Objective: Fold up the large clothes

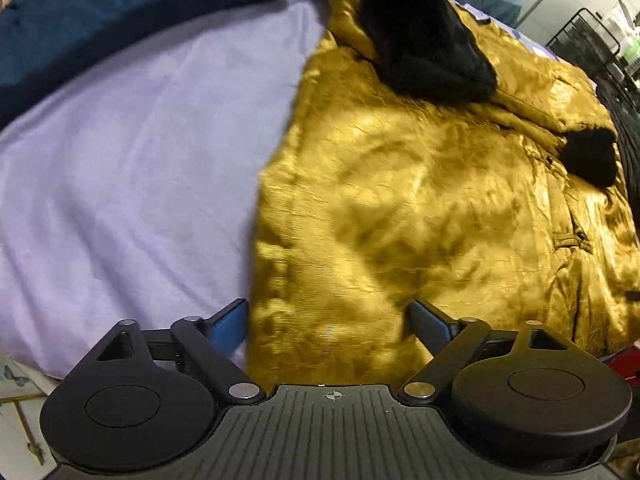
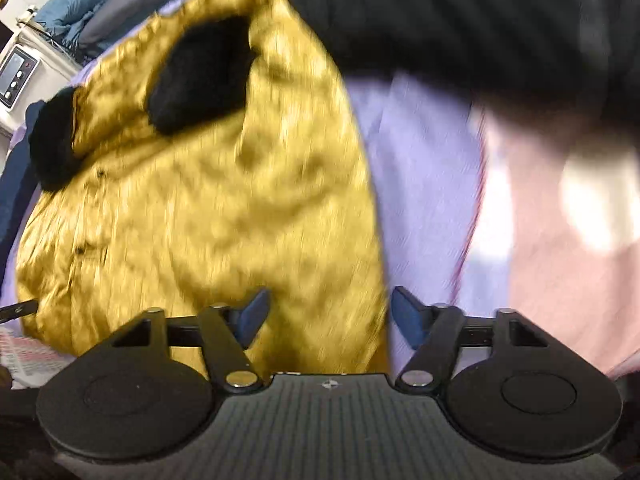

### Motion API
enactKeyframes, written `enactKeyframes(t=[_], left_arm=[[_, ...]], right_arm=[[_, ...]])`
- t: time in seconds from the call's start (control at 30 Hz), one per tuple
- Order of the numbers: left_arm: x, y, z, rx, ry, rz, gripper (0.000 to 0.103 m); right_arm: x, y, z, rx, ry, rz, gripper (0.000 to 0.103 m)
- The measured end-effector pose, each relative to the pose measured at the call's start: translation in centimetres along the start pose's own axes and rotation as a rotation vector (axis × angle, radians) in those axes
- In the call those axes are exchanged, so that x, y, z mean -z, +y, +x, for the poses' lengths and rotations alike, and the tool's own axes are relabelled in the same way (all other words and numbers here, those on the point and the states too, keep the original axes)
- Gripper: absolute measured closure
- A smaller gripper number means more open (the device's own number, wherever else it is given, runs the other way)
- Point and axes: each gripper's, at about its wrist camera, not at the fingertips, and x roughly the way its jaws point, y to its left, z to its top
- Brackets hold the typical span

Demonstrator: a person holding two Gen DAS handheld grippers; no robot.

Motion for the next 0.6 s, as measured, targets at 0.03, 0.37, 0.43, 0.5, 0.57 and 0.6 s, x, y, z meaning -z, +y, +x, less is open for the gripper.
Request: enactKeyframes(t=[0.03, 0.37, 0.43, 0.5, 0.57, 0.6], left_arm=[[0.0, -0.2, 0.2, 0.010, 0.004, 0.005, 0.000], [-1.4, -0.7, 0.6, 0.048, 0.068, -0.023, 0.004], [-1.7, -0.9, 0.1, 0.076, 0.079, -0.053, 0.012], [-2.1, -1.3, -0.2, 0.103, 0.090, -0.082, 0.016], [-2.7, -1.7, -1.1, 0.137, 0.074, -0.100, 0.018], [-3.3, -1.9, -1.7, 0.155, 0.057, -0.113, 0.022]], right_arm=[[0.5, 0.3, -0.1, 0.003, -0.018, -0.025, 0.035], [0.7, 2.1, -0.6, -0.084, 0.065, -0.053, 0.086], [0.4, 2.9, -0.9, -0.122, 0.068, -0.054, 0.088], [0.0, 3.3, -1.4, -0.173, 0.070, -0.027, 0.090], [-0.9, 4.2, -2.0, -0.228, 0.064, -0.016, 0.091], [-1.5, 4.7, -2.4, -0.252, 0.058, -0.017, 0.091]])
